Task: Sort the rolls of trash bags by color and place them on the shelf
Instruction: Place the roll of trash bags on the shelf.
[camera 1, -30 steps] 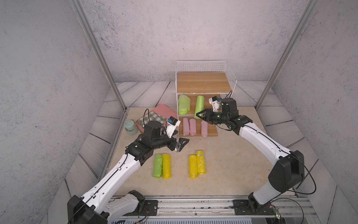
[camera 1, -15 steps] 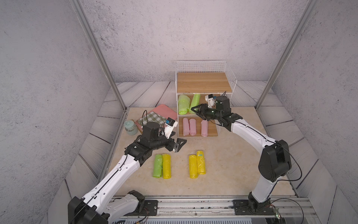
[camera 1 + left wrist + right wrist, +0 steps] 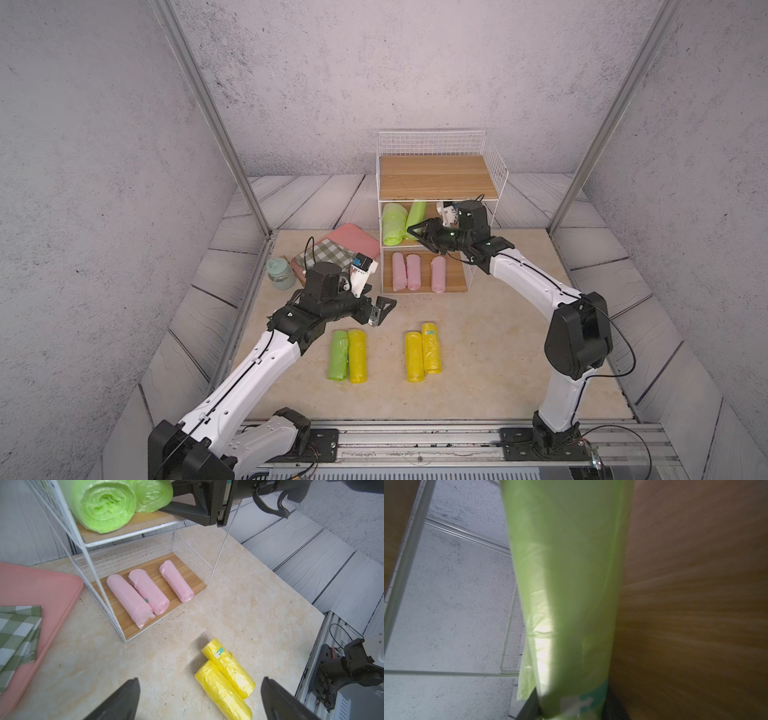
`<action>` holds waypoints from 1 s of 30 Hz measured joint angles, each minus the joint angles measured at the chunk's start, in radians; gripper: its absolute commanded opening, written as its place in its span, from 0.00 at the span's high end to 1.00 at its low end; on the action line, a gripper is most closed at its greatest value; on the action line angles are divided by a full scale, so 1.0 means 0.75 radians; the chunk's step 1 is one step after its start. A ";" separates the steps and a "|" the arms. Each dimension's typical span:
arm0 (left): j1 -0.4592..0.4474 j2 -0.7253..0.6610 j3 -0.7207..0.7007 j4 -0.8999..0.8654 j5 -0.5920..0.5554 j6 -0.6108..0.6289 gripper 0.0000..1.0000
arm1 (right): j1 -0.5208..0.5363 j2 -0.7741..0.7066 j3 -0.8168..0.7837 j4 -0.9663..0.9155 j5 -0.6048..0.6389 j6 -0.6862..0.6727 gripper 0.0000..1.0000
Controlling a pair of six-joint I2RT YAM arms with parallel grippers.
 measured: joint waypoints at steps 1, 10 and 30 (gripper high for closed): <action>0.001 0.001 0.000 -0.002 -0.001 0.000 0.03 | 0.000 0.000 0.000 -0.001 -0.001 0.000 0.62; 0.001 0.001 0.001 -0.072 -0.009 0.001 0.03 | 0.000 -0.001 0.008 -0.011 -0.009 -0.004 0.50; 0.001 -0.080 0.043 -0.294 -0.278 -0.040 0.03 | 0.000 -0.124 -0.112 0.000 -0.001 -0.051 0.30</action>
